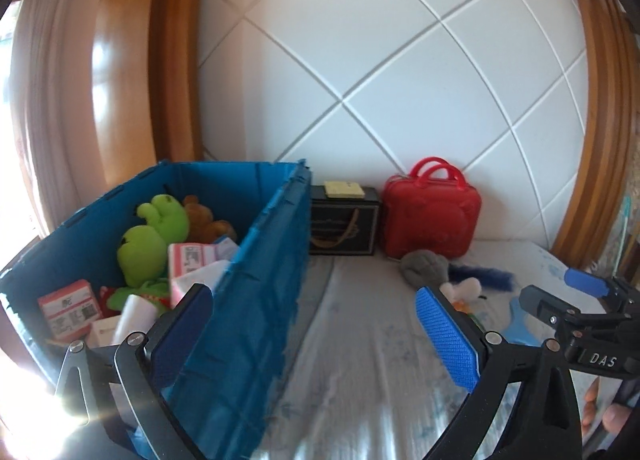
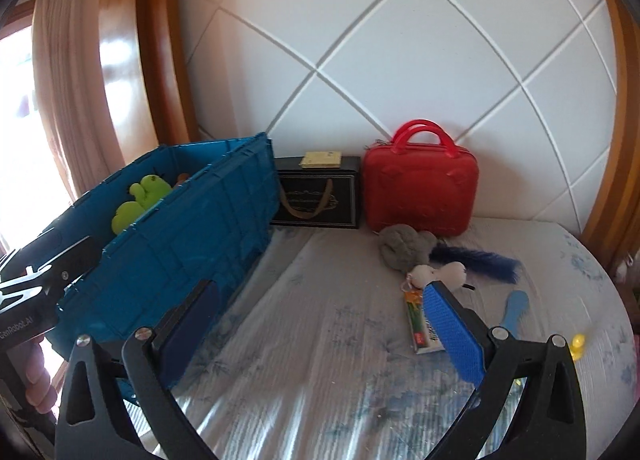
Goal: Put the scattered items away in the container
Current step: 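Move both tools back from the crate toward the bed items, then grasp the green ibuprofen box with the left tool while the right tool grasps the yellow duck clip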
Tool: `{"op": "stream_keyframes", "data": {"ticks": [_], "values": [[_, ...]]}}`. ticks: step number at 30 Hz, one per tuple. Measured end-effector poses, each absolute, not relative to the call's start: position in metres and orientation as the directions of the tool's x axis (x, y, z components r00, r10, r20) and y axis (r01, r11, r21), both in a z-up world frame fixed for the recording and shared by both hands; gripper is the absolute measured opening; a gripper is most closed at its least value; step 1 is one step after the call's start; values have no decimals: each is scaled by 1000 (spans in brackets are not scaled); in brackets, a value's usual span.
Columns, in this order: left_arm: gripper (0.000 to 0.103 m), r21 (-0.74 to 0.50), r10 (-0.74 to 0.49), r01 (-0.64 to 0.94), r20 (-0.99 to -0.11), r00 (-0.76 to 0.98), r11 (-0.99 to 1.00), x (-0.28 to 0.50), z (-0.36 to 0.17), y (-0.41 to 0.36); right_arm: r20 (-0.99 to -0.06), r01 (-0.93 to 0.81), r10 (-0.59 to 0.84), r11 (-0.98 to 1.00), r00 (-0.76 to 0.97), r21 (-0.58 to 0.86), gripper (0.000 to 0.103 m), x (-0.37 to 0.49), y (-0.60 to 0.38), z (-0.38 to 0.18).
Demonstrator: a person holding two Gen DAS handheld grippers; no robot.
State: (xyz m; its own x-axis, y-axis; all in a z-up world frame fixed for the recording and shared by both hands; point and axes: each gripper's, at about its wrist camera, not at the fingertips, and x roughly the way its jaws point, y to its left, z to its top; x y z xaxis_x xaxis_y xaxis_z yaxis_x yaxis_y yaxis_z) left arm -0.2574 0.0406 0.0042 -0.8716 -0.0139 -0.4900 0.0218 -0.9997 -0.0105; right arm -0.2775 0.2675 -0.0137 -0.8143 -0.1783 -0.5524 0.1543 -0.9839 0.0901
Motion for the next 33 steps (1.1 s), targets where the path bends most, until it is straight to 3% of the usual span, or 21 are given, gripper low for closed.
{"op": "stream_keyframes", "data": {"ticks": [8, 21, 33], "values": [[103, 6, 53, -73, -631, -774, -997, -305, -52, 175, -657, -28, -50, -994, -752, 108, 103, -290, 426, -66], [103, 55, -15, -62, -857, -515, -997, -383, -187, 293, -849, -207, 30, -974, -527, 94, 103, -320, 587, -194], [103, 85, -37, -104, -917, -397, -991, -456, -250, 336, -909, -465, 97, -878, -406, 114, 103, -346, 677, -254]]}}
